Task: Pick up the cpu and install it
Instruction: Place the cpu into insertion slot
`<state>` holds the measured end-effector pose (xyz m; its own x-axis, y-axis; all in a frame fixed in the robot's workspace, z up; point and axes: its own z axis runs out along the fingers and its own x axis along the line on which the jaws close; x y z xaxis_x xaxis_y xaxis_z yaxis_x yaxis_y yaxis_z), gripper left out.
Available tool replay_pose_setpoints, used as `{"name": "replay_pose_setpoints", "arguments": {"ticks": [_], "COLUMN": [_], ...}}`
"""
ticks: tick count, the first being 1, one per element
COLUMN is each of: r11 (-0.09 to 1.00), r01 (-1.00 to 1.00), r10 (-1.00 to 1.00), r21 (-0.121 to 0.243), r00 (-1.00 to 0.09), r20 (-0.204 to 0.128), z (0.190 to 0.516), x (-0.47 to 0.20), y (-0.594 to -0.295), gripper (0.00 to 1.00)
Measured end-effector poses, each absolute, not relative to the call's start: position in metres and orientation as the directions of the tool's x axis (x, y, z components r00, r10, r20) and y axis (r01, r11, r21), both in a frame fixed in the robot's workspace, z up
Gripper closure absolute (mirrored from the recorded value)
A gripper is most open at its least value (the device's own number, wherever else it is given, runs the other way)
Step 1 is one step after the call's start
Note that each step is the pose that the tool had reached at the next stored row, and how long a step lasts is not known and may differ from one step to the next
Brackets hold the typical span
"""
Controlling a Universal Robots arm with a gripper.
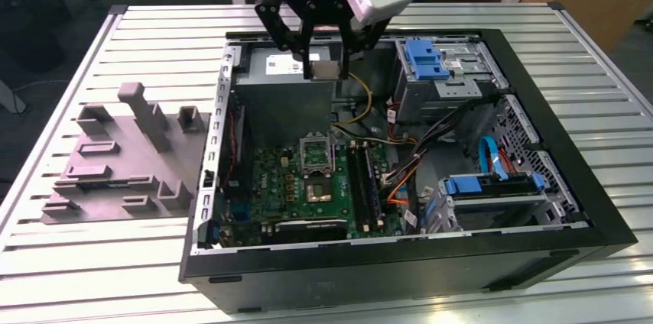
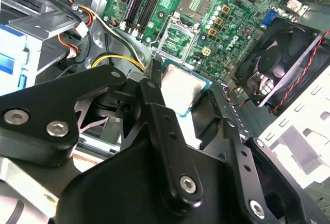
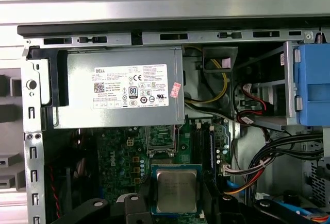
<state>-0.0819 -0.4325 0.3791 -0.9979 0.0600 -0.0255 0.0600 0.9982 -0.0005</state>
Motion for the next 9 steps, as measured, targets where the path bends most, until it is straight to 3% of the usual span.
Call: {"name": "replay_pose_setpoints", "arguments": {"ticks": [9], "r11": [0.998], "r01": [0.059], "r10": [0.059], "r21": [-0.001], "r00": [-0.998], "r20": [-0.026], "z": [0.3772], "x": [-0.0823], "y": [-0.4360], "gripper": [0.53]}}
